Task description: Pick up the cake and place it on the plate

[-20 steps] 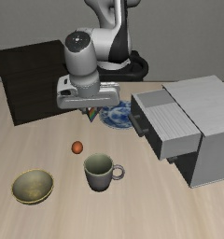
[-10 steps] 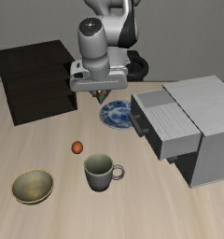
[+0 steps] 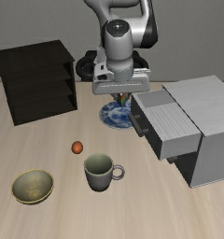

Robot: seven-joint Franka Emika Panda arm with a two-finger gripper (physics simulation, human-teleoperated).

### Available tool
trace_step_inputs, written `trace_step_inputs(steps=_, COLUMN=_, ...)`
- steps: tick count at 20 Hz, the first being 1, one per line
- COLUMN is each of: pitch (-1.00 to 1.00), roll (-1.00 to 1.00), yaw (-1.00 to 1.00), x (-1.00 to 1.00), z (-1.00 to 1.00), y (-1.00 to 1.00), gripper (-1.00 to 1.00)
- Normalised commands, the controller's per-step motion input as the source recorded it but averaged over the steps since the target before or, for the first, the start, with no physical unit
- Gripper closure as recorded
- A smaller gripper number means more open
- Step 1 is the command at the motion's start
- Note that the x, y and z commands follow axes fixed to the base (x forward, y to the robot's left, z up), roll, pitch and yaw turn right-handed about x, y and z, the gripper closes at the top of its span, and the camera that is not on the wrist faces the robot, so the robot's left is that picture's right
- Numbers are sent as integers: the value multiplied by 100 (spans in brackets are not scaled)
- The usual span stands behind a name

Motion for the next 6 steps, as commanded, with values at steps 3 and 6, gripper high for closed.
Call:
trace_step_inputs(steps=3, pitch=0, roll=0, yaw=0, x=0, z=0, y=0, gripper=-100)
trace_step_inputs(steps=6, pitch=0, roll=0, yaw=0, x=0, z=0, y=0, gripper=-100)
